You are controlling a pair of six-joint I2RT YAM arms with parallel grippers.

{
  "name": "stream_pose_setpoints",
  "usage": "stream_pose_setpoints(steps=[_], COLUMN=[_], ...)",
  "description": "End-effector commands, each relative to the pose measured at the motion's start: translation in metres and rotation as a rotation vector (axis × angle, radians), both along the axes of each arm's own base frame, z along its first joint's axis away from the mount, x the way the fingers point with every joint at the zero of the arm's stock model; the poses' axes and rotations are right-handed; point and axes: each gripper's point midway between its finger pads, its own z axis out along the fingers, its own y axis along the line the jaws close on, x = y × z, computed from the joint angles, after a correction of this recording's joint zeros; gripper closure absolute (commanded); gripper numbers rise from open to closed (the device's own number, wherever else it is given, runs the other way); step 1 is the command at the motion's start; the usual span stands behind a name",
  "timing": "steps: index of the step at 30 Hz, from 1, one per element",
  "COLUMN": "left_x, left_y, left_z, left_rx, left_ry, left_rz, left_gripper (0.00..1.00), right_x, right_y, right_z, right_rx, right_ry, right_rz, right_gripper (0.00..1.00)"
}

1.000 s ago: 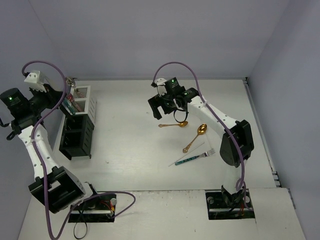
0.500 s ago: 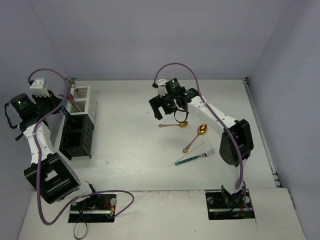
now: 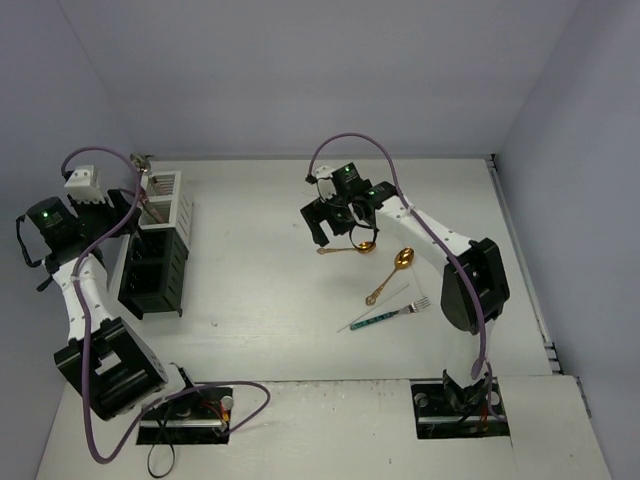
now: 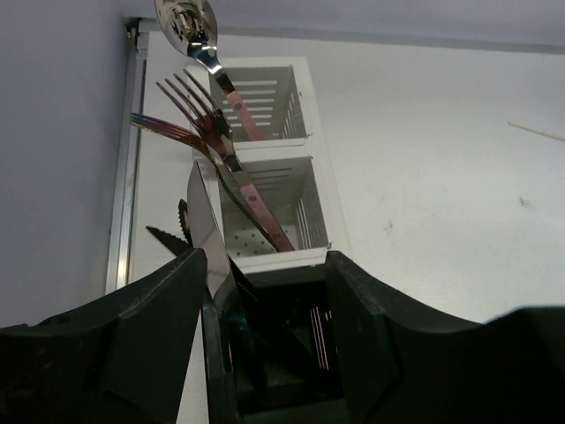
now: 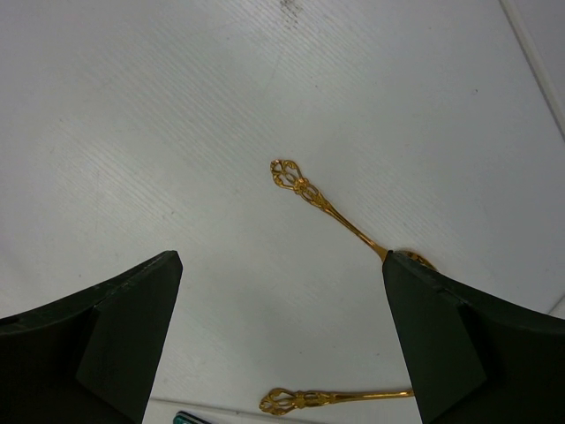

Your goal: Sort the eating utensils into containers

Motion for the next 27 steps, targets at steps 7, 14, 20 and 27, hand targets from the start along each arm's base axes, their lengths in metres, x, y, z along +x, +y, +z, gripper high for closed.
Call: stream_pose_setpoints(steps=[7,14,20,27], left_x=[-0.014,-0.042,-0.102,-0.16], left_y=[-0.082,-0.288,-0.401,-0.495], left_z=[0.137,0.038,-0.059,-0.113], left_rx=[0.308,0.502,0.626,0.698], left_ry=[-0.043,0.263,0.47,0.558], left_rz=[-0.163,-0.677,-0.986,-1.234], left_gripper=[0.4,0.48,0.49,0.49], right_x=[0.022,0.055,0.067,0.075], right_y=[-0.074,-0.166,-0.228,-0.293], right_z=[0.05,0.06,0.057,0.047], right_rx=[0.036,0.067,0.06,0.113], right_ry=[-0.125,-0.13,-0.126,-0.084], right_rz=[-0.181,-0.408,-0.554,-0.699], right_gripper=[0.05,0.05,0.05,0.06])
